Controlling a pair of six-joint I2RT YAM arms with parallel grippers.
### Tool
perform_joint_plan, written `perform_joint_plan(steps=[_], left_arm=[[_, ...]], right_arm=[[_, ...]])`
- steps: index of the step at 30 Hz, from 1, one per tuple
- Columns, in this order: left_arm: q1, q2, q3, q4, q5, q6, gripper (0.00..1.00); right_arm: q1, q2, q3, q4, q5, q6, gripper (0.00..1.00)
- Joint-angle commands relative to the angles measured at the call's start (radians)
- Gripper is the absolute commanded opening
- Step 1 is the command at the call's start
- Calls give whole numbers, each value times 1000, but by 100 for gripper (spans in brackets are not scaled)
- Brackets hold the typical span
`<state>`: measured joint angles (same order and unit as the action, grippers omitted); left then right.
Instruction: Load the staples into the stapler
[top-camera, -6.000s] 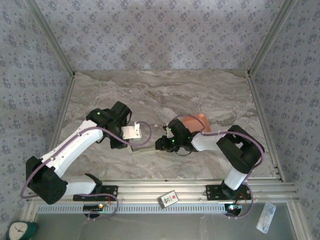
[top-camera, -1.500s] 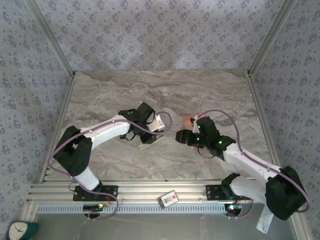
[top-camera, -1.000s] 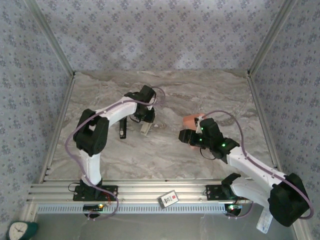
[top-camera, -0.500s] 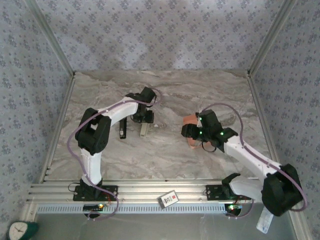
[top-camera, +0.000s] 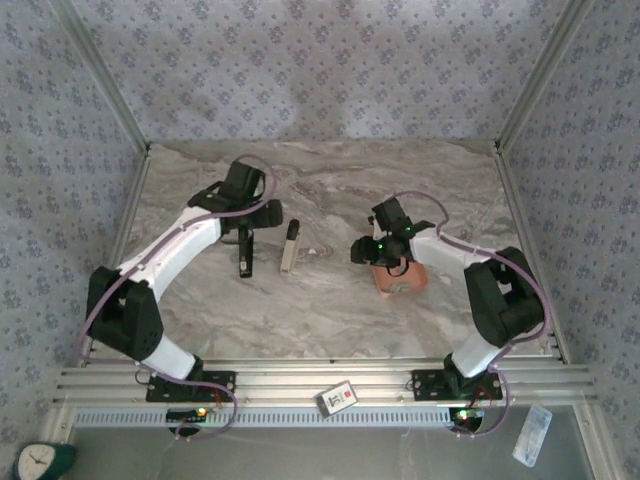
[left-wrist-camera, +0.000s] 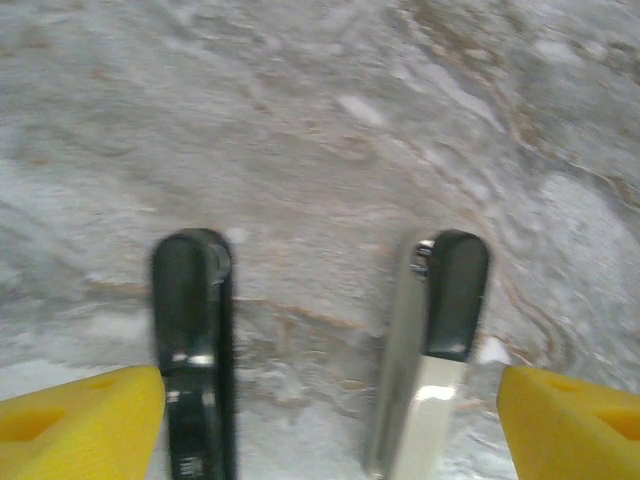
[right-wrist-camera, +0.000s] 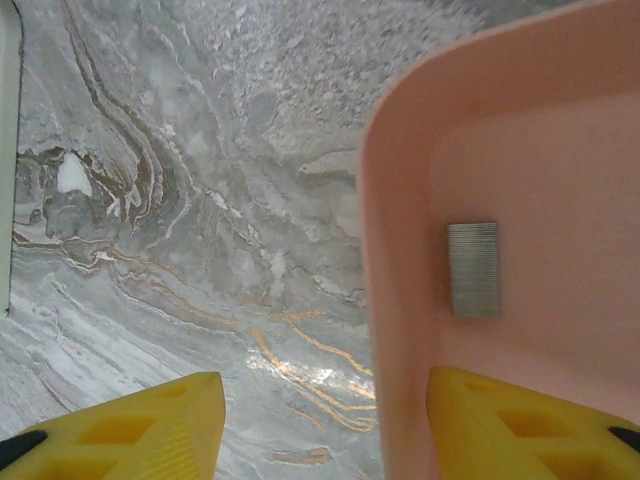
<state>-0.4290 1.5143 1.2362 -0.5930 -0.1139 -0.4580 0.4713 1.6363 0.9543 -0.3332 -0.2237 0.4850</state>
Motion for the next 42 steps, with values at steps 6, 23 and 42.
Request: perform_joint_plan(steps=[6,23,42], left_arm=[[151,-159,-192,144,-96,26,92],[242,-379,-666,809,-509,309,99],[421,4,-840,1401,-136,374,100]], right_arm=[[152,42,105,54,-65,95,56],[85,-178,68,153,182,-147,100],[-340,-341,-400,677,317,-539,100]])
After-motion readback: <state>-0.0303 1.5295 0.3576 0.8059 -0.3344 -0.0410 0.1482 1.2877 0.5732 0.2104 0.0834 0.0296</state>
